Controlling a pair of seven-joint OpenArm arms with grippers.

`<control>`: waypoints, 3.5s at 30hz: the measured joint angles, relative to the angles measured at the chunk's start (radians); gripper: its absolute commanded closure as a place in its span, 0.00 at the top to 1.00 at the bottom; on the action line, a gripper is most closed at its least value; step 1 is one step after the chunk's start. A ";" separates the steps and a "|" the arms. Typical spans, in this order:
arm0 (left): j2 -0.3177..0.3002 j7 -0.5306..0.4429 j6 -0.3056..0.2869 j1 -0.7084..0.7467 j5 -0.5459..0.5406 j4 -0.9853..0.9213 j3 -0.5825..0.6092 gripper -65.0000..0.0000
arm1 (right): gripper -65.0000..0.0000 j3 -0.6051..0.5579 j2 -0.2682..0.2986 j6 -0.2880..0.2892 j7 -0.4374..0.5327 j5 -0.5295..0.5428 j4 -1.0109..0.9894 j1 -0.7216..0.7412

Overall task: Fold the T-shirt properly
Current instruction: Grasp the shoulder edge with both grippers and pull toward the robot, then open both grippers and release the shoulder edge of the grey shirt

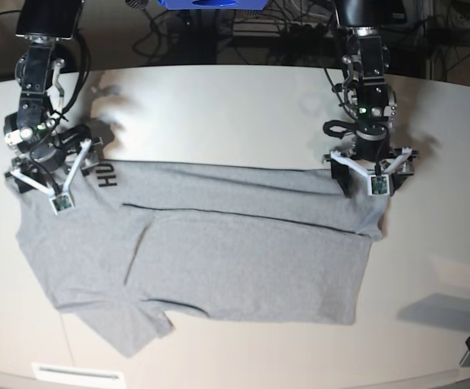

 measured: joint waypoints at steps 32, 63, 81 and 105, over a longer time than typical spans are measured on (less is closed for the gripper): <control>0.011 0.339 0.000 -0.059 0.023 0.204 -0.003 0.78 | 0.76 0.002 -0.023 0.009 -0.137 0.112 0.148 0.079; 0.017 0.198 0.003 0.037 0.018 0.131 -0.003 0.78 | 0.76 0.266 -0.080 0.003 -0.069 0.248 -0.031 -0.007; 0.010 0.212 0.003 0.254 0.022 0.302 -0.008 0.78 | 0.76 0.266 -0.079 0.002 -0.092 0.255 0.106 -0.159; -0.007 0.230 0.000 0.483 0.022 0.444 -0.011 0.77 | 0.76 0.334 -0.086 0.002 -0.066 0.266 0.166 -0.281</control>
